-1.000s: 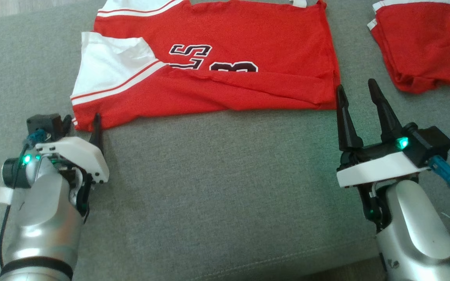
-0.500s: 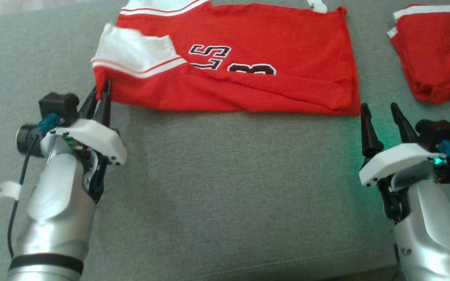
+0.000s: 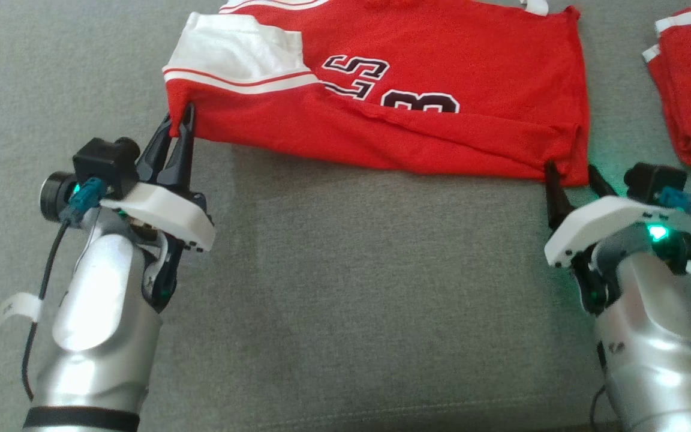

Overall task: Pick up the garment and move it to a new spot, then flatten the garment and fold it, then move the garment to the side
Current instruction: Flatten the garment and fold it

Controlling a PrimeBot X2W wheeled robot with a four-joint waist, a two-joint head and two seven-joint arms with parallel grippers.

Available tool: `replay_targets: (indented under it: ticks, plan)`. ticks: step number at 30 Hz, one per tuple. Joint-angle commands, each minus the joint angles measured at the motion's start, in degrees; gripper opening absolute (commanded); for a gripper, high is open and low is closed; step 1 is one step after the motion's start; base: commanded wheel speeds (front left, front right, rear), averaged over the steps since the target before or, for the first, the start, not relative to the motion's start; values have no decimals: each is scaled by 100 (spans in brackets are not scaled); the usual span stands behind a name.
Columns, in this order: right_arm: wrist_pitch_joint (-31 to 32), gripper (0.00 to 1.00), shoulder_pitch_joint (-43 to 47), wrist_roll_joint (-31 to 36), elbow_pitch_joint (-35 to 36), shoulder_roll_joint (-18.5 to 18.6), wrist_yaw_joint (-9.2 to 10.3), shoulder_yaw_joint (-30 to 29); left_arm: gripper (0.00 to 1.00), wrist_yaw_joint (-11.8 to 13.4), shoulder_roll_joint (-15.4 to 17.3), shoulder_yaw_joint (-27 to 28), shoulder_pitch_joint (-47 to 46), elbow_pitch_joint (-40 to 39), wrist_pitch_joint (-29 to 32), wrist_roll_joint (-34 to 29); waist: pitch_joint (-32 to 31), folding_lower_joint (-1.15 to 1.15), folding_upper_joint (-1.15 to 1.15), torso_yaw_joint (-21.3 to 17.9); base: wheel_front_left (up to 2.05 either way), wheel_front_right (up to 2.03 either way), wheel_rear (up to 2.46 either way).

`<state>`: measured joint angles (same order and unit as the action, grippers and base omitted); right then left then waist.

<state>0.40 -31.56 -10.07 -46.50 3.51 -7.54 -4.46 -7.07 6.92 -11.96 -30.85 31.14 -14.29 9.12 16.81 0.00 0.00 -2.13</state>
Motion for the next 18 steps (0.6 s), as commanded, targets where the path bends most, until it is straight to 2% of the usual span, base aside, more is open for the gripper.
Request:
replay_targets:
  ticks: [1,7,8,9,18]
  plan:
    - [-19,100,-159,19,-41,-62,5,139,0,-11,120,181,-180,-226,-70,-55,28,0,0,34,0,0,0]
    - [-83,100,-486,-147,-605,-63,5,408,0,-20,128,163,-144,-123,-71,-40,54,0,0,62,0,0,0]
    - [-97,33,-528,-181,-675,-63,5,477,0,-21,135,165,-138,-93,-71,-34,48,0,0,59,0,0,0]
    - [-141,0,-565,-186,-731,-63,5,528,0,-22,143,168,-131,-62,-71,-30,40,0,0,54,0,0,0]
    - [-629,0,-721,-7,-951,31,5,646,0,-29,205,217,3,103,-71,28,-157,0,0,-13,0,0,0]
